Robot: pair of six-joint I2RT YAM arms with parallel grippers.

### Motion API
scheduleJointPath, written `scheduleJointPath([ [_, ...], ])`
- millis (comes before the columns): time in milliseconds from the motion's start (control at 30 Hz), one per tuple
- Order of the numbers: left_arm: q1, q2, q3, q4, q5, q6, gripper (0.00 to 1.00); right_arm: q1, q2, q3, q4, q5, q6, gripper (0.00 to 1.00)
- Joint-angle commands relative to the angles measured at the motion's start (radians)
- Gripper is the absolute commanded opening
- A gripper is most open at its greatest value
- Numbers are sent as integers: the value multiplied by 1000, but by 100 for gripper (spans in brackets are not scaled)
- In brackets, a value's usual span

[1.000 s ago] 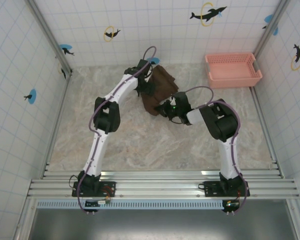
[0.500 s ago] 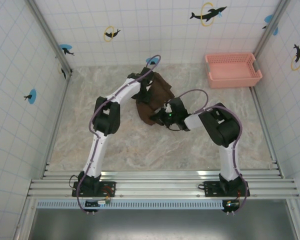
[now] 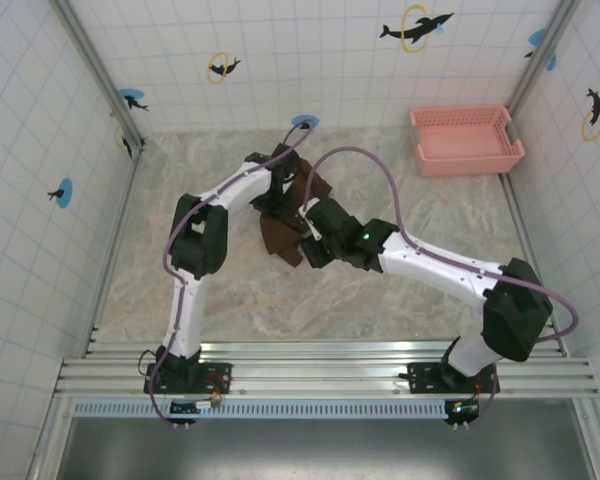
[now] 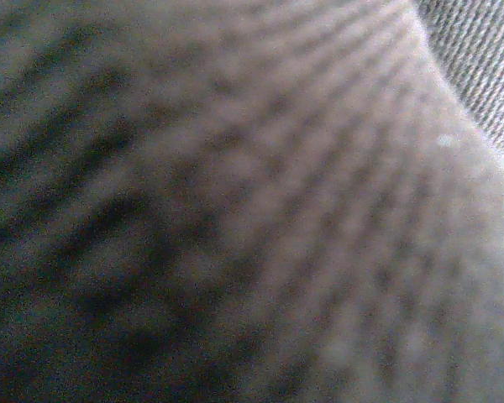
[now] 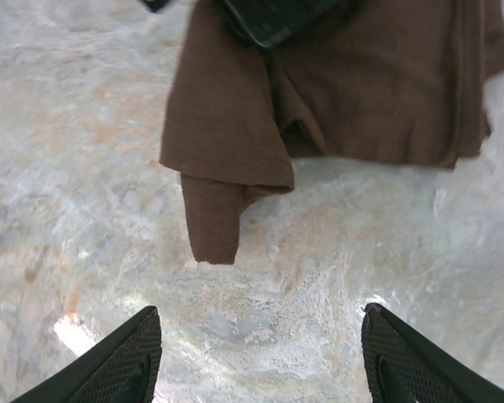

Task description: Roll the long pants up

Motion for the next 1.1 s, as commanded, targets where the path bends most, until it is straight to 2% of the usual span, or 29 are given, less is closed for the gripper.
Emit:
scheduleJointPath([
  [0, 4, -38, -43, -129, 39, -14, 0, 101, 12, 2, -71, 195, -97, 66],
  [100, 4, -55, -40, -143, 54, -20, 0, 216, 79, 31, -44, 316, -119, 70],
  [233, 4, -69, -46, -144, 64, -21, 0, 277, 208, 109, -12, 388, -173, 73],
  [333, 5, -81, -65, -136, 70, -24, 0, 288, 291, 165, 5, 432, -214, 79],
  [633, 5, -107, -125, -94, 110, -43, 0, 321, 480, 287, 27, 461, -239, 81],
  [867, 4, -104, -106, -104, 124, -38, 1, 349, 612, 418, -34, 571, -214, 81],
  [967, 5, -115, -121, -90, 132, -38, 1, 355, 647, 418, 8, 676, -225, 81],
  [1067, 4, -117, -128, -92, 141, -29, 1, 366, 713, 456, 19, 875, -256, 81],
])
